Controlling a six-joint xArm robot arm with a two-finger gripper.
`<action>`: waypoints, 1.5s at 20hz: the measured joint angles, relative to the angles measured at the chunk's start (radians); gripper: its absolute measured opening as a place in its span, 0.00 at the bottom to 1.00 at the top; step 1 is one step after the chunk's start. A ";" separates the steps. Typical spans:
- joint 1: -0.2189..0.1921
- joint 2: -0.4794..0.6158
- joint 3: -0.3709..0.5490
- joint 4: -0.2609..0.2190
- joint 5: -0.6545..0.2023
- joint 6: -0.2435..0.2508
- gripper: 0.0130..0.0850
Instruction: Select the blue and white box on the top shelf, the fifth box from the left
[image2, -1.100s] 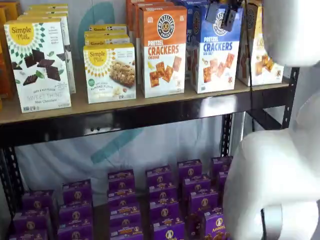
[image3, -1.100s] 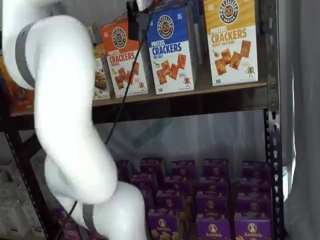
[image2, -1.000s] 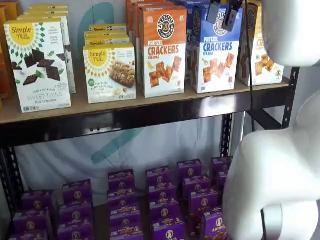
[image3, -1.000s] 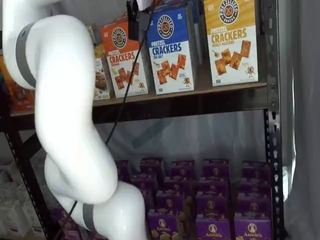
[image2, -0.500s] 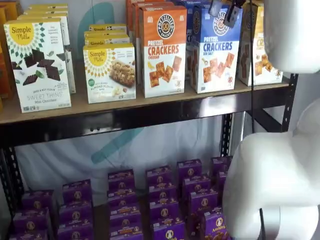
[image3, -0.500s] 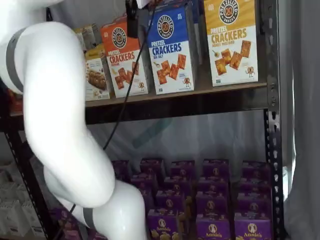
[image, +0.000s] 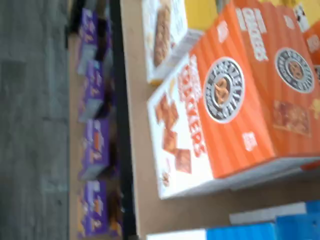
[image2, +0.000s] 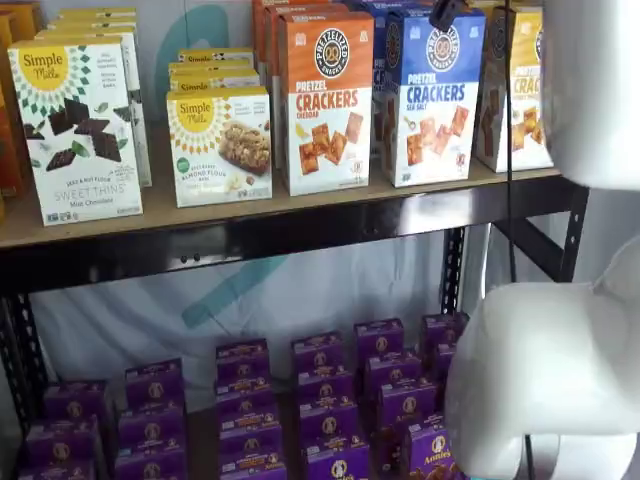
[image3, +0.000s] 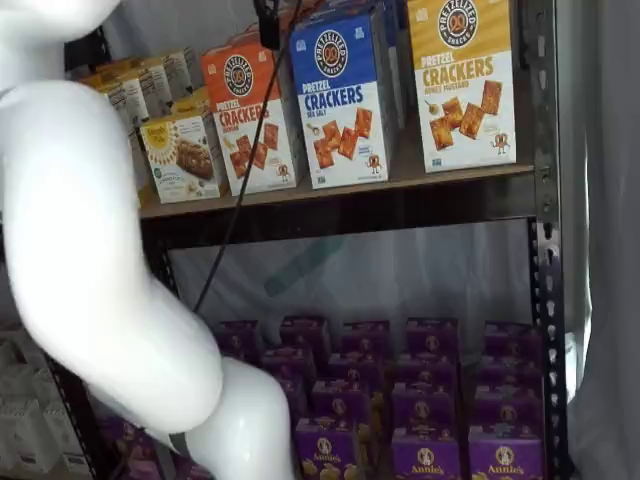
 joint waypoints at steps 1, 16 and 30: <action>0.011 -0.002 0.007 -0.020 -0.026 -0.003 1.00; 0.061 0.161 -0.100 -0.153 -0.073 -0.028 1.00; 0.089 0.247 -0.155 -0.195 -0.046 -0.019 1.00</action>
